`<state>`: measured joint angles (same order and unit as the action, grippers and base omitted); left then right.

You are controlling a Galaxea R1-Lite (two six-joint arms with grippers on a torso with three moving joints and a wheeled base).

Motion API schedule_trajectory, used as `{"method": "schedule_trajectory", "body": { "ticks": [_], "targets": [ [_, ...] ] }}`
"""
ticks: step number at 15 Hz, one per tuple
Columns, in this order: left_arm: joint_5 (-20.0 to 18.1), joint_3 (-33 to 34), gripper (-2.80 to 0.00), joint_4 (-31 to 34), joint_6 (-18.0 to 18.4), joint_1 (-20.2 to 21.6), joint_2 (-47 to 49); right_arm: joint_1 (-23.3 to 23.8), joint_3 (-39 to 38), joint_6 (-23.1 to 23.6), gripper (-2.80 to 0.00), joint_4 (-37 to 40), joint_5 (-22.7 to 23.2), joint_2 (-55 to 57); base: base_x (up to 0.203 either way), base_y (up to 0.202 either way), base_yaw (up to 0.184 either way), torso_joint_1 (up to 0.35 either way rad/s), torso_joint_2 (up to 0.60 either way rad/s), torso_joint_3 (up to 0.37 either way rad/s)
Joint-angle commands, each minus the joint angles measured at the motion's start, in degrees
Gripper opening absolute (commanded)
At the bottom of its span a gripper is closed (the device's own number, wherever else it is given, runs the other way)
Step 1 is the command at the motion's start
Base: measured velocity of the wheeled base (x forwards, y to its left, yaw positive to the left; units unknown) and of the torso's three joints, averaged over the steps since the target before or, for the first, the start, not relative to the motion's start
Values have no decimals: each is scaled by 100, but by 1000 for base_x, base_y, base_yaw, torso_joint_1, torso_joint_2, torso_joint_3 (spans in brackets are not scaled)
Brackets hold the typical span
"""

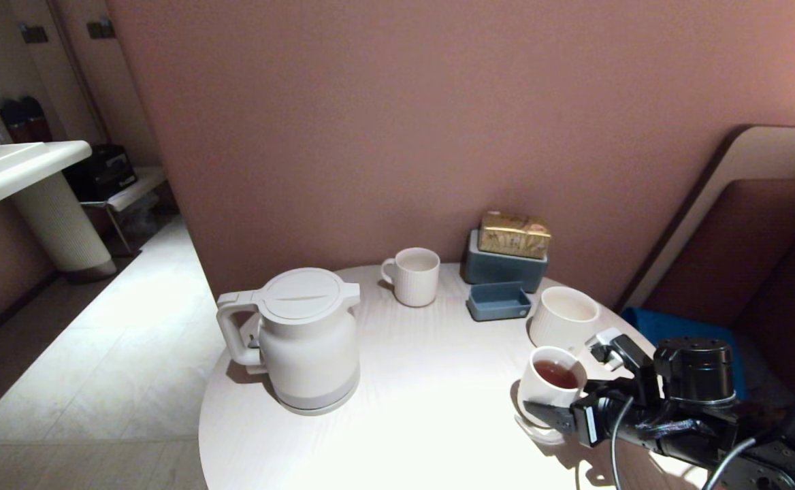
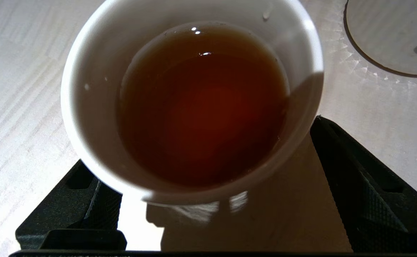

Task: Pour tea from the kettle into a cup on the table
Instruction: Pick up the cup

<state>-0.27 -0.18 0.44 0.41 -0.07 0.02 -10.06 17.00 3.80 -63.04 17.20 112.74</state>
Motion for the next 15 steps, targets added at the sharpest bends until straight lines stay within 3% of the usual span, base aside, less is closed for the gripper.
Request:
{"method": "schedule_trajectory", "body": {
  "ticks": [1, 9, 15],
  "targets": [
    [0, 1, -280, 0, 1, -1, 6, -5, 61, -9, 0, -33, 11, 20, 0, 0, 0, 0, 0, 0],
    [0, 1, -280, 0, 2, -1, 6, -58, 141, -119, 0, -129, 16, 138, 0, 0, 0, 0, 0, 0],
    [0, 1, -280, 0, 2, -1, 6, -58, 131, -125, 0, -620, -32, 442, 0, 0, 0, 0, 0, 0]
  ]
}}
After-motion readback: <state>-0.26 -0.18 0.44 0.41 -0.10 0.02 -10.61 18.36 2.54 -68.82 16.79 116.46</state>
